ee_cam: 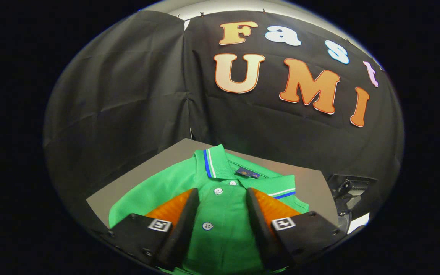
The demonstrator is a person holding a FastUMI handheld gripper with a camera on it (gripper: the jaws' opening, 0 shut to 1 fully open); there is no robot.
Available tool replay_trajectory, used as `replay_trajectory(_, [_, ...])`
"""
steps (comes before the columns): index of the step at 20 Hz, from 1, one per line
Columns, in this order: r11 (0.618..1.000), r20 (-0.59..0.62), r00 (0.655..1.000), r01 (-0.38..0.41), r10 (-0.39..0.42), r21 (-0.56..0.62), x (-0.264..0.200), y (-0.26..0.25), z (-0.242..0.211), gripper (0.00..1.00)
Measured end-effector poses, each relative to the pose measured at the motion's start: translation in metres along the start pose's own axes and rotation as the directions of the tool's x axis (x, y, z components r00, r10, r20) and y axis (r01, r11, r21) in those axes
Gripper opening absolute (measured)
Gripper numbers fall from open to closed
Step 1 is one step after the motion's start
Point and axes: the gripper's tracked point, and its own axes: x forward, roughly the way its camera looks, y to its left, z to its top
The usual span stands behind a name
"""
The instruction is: Put the clothes into the washing machine and then close the washing machine lid.
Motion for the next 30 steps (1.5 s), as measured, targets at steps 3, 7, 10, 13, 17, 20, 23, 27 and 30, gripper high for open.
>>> replay_trajectory(3, [1.0,0.001,1.0,-0.011,0.011,-0.015,0.0,0.0,-0.001,0.67])
replay_trajectory(7, [0.999,0.04,0.999,0.0,0.002,-0.045,-0.005,0.0,0.0,0.36])
replay_trajectory(10, [0.997,0.1,0.995,0.026,-0.019,-0.075,-0.01,-0.001,0.006,0.18])
replay_trajectory(13, [0.999,0.167,0.986,-0.007,0.015,-0.048,-0.018,-0.001,0.013,0.15])
replay_trajectory(17, [0.995,0.266,0.962,-0.081,0.063,0.057,-0.048,-0.012,0.032,0.15])
replay_trajectory(20, [0.988,0.35,0.933,-0.119,0.078,0.096,-0.079,-0.025,0.049,0.15])
replay_trajectory(23, [0.982,0.376,0.921,-0.153,0.1,0.114,-0.102,-0.036,0.049,0.15])
replay_trajectory(27, [0.974,0.452,0.884,-0.192,0.118,0.122,-0.138,-0.059,0.065,0.15])
replay_trajectory(30, [0.971,0.497,0.858,-0.212,0.132,0.11,-0.161,-0.086,0.069,0.15])
